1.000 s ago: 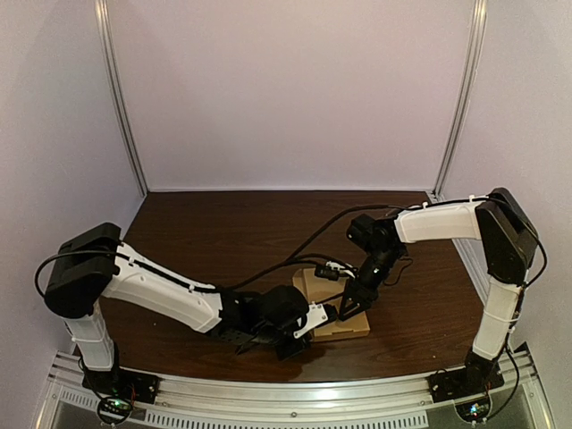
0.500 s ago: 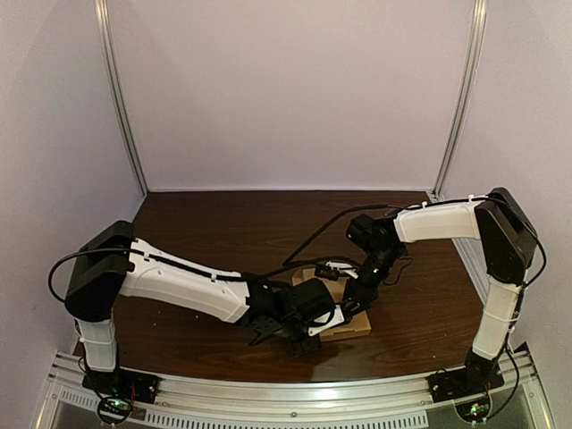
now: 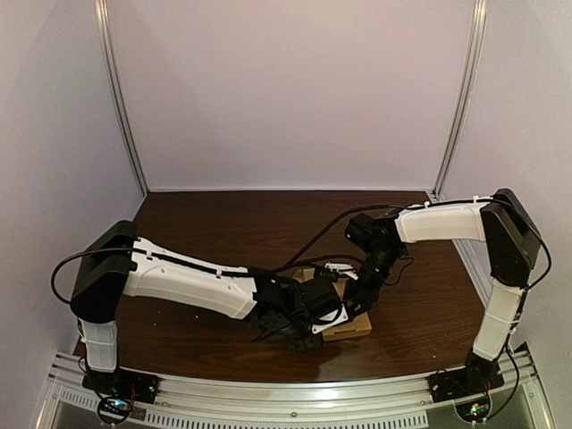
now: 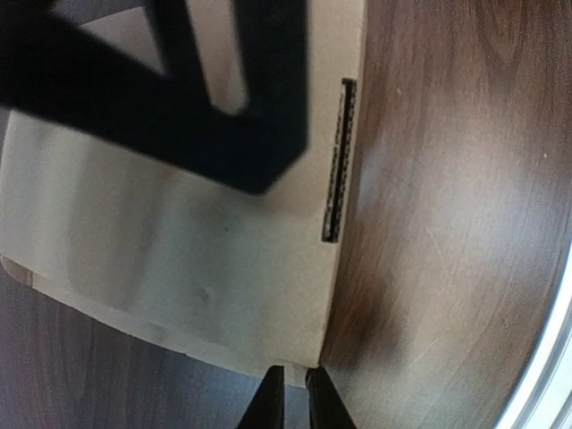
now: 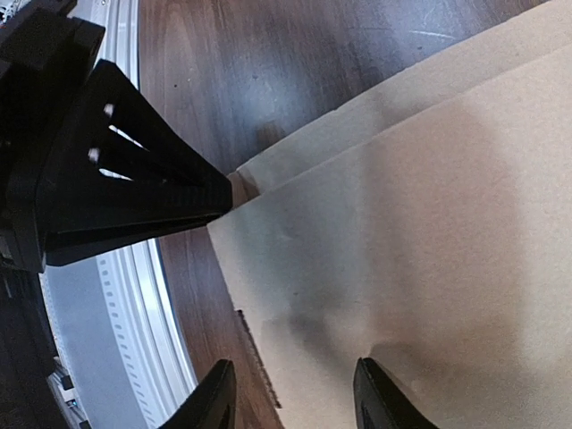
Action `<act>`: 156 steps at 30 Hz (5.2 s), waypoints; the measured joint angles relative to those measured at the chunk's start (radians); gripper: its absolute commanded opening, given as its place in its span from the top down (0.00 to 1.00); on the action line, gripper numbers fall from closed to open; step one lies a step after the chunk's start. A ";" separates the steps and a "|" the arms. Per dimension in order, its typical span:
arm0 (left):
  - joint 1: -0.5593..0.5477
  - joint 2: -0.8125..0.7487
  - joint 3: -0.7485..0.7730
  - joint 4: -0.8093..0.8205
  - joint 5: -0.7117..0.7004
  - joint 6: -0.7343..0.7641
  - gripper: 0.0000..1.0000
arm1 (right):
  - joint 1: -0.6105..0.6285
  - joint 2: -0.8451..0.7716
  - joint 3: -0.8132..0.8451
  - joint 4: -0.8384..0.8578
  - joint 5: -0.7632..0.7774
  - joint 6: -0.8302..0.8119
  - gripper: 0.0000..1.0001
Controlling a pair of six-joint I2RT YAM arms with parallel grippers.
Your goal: Fold the paper box
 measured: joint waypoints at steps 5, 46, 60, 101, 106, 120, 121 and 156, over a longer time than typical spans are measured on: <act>0.000 -0.059 -0.001 0.008 -0.020 -0.016 0.83 | 0.010 -0.044 0.010 -0.059 0.006 -0.011 0.51; 0.492 0.032 -0.233 0.728 0.379 0.111 0.75 | -0.177 0.077 0.211 -0.011 0.253 0.195 0.31; 0.529 0.020 -0.266 0.763 0.396 0.094 0.74 | -0.175 0.200 0.308 -0.051 0.202 0.145 0.37; 0.542 -0.148 -0.653 1.010 0.441 -0.087 0.96 | -0.074 0.240 0.446 -0.135 0.216 0.139 0.32; 0.542 -0.145 -0.645 1.009 0.455 -0.092 0.99 | -0.074 0.240 0.461 -0.146 0.224 0.138 0.32; 0.542 -0.120 -0.620 1.001 0.469 -0.112 0.91 | -0.022 0.232 0.455 -0.156 0.257 0.132 0.32; 0.542 -0.115 -0.617 1.000 0.469 -0.112 0.91 | -0.018 0.232 0.451 -0.155 0.261 0.134 0.33; 0.512 -0.103 -0.612 1.013 0.418 -0.079 1.00 | 0.051 0.211 0.467 -0.091 0.190 0.220 0.54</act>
